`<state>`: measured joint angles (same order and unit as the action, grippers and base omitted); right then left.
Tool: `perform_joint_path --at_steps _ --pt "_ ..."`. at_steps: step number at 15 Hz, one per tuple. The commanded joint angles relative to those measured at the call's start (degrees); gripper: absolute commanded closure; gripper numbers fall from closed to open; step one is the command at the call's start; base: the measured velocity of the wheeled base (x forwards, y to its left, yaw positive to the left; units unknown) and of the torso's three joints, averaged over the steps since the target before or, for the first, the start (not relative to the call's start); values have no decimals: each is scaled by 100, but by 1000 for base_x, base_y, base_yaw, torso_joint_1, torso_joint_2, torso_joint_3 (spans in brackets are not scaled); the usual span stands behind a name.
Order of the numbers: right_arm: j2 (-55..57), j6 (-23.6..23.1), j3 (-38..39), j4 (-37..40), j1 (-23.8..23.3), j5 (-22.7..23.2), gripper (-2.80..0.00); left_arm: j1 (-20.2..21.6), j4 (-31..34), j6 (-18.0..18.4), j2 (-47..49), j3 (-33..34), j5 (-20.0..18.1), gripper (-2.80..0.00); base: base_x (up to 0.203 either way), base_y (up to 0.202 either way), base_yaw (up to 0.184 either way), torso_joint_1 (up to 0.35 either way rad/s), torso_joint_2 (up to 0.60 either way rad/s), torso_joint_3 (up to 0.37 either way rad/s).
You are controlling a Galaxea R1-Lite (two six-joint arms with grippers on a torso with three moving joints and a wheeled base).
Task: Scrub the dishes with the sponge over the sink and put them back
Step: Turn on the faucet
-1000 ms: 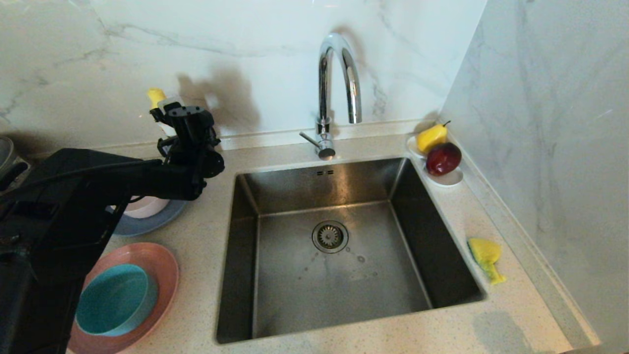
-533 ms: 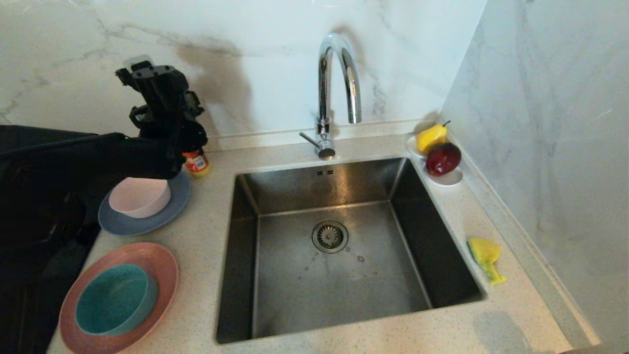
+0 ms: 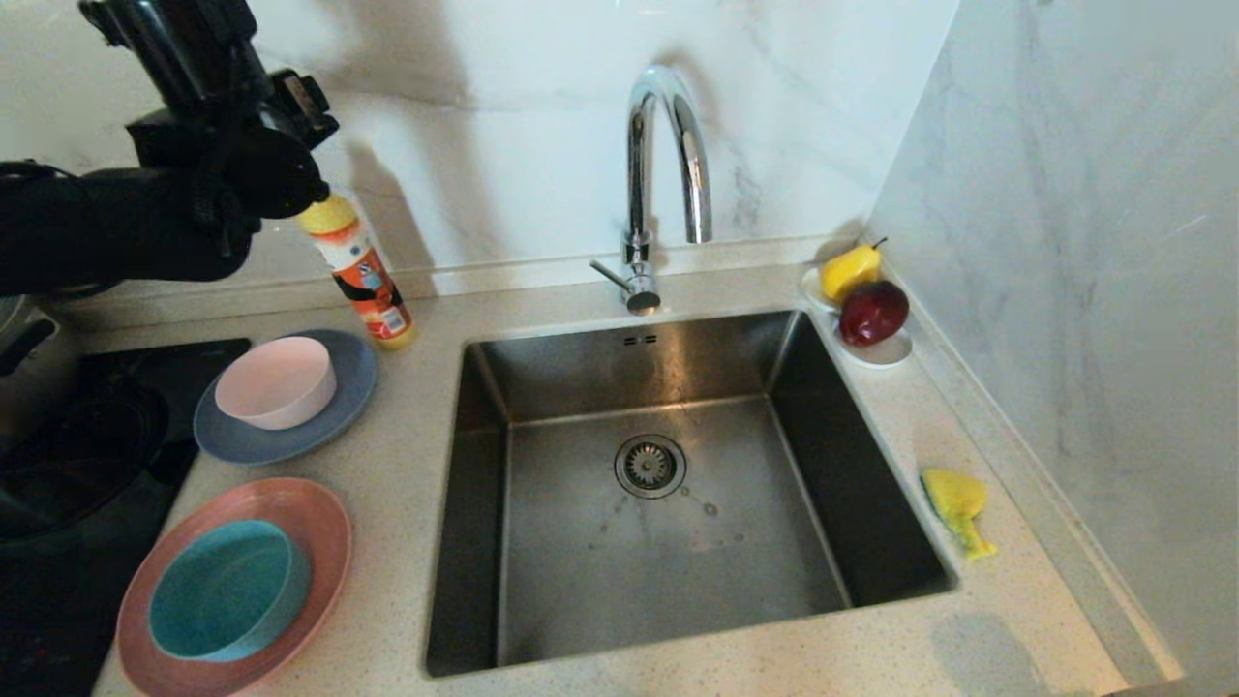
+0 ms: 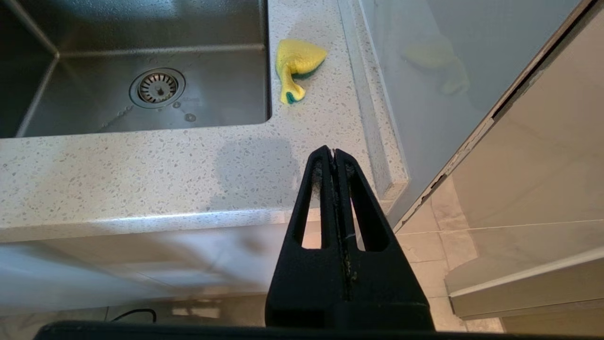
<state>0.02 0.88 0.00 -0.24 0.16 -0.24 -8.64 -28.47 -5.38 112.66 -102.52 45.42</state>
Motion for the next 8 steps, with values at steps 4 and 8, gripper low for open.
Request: perform_joint_path --at_steps 4,8 --pt "-2 0 0 -2 2 -2 0 -17 885 -41 -1470 274 -311 0 0 0 0 0 0 0" --pt "-2 0 0 -2 2 -2 0 -54 1142 -94 -1597 360 -491 0 0 0 0 0 0 0"
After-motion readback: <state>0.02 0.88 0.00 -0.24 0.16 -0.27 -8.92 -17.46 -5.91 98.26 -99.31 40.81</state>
